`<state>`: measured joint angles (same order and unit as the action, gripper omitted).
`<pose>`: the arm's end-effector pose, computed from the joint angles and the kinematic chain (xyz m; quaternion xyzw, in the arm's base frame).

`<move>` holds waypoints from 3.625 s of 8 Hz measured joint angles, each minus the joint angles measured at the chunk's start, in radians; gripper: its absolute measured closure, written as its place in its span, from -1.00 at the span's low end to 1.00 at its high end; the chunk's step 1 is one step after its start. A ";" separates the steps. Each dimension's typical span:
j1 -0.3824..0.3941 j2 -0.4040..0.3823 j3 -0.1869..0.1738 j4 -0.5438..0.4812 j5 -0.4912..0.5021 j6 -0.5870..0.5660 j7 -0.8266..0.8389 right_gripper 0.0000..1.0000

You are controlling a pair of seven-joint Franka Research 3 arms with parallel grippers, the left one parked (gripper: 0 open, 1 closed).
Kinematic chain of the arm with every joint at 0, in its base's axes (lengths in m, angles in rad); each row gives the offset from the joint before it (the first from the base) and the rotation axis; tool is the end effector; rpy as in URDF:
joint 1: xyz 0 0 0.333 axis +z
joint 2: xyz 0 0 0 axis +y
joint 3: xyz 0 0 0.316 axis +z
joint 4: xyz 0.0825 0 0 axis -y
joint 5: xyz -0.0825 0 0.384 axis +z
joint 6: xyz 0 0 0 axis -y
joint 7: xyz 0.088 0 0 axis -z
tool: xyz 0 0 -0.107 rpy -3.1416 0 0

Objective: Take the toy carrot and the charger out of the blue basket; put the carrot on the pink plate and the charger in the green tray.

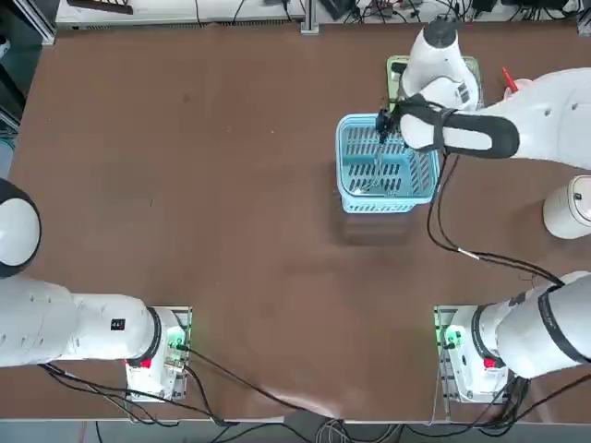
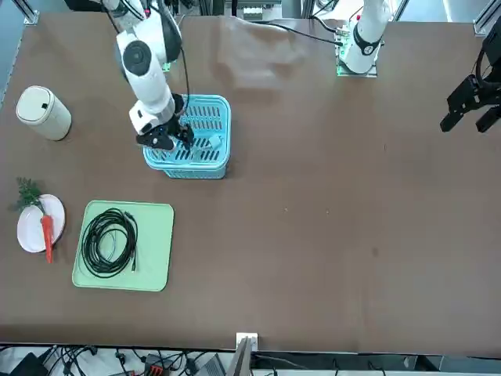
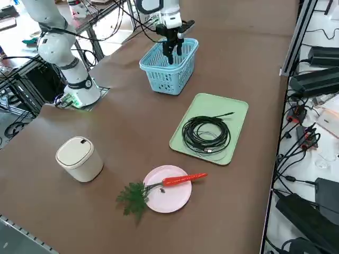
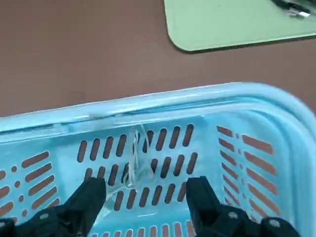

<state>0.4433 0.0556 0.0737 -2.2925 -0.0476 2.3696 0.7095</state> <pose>0.4539 0.2574 0.3284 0.9967 -0.0794 0.0174 0.0058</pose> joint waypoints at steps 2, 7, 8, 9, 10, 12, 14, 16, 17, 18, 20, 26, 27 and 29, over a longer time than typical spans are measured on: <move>0.000 0.056 -0.007 0.000 0.000 0.051 0.000 -1.00; 0.005 0.131 -0.009 0.001 0.000 0.109 0.000 -1.00; 0.016 0.152 -0.008 0.001 0.000 0.125 0.000 -1.00; 0.027 0.173 -0.008 0.001 0.000 0.140 0.000 -1.00; 0.033 0.188 -0.008 0.001 0.000 0.146 0.001 -1.00; 0.033 0.201 -0.009 0.002 0.000 0.150 0.001 -0.99; 0.033 0.203 -0.009 0.002 0.000 0.154 0.001 -0.89; 0.033 0.204 -0.009 0.002 0.000 0.155 0.001 -0.23; 0.033 0.209 -0.009 0.002 0.000 0.155 0.001 -0.22; 0.033 0.215 -0.009 0.002 0.000 0.156 0.001 -0.15; 0.033 0.219 -0.009 0.002 0.000 0.157 0.001 0.27; 0.035 0.187 -0.009 0.042 0.000 0.106 -0.002 0.95; 0.035 0.169 -0.009 0.058 0.000 0.063 -0.001 0.95; 0.035 0.114 -0.009 0.109 0.000 -0.063 0.000 0.95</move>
<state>0.4782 0.1699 0.0649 -2.1839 -0.0479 2.3065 0.7093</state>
